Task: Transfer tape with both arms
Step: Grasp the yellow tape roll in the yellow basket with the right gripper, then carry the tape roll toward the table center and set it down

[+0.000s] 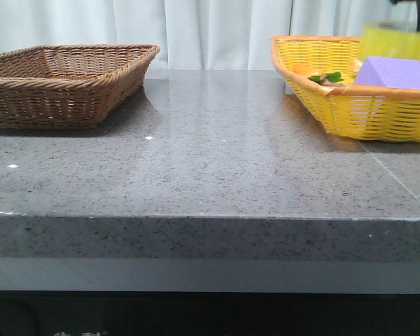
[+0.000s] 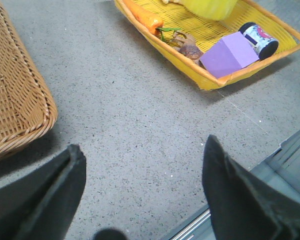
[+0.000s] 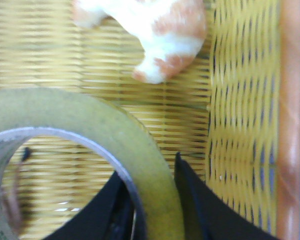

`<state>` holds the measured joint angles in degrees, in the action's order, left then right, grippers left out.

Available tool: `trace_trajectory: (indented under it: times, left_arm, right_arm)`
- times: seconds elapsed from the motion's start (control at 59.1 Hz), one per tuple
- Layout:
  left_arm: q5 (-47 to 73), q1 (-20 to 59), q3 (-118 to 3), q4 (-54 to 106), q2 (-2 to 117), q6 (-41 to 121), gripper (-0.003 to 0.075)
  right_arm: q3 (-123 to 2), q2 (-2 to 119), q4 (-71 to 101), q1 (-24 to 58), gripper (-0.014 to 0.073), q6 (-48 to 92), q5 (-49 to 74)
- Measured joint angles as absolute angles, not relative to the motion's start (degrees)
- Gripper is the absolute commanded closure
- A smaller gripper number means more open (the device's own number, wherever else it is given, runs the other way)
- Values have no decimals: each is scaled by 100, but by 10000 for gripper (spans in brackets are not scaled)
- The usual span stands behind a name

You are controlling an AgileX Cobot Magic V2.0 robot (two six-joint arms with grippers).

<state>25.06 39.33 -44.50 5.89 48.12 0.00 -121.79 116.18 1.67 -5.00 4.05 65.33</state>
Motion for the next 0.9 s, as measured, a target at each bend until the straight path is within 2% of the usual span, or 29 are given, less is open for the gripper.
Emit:
trace_trajectory:
  times: [0.152, 0.389, 0.609, 0.897]
  left_arm:
    - [2506, 3933, -4450, 589, 4812, 0, 228]
    - [2506, 3933, -4450, 538, 4812, 0, 228]
    - [2506, 3933, -4450, 534, 4812, 0, 228]
    - [2506, 3933, -4450, 525, 4812, 0, 228]
  right_arm:
    - [-12216, 11200, 391, -74, 453, 611, 6547]
    - [-12230, 10992, 541, 1072, 453, 912, 6557]
    - [-12230, 11191, 575, 2101, 453, 1192, 6570]
    - [-12230, 11770, 564, 2664, 453, 1346, 6570]
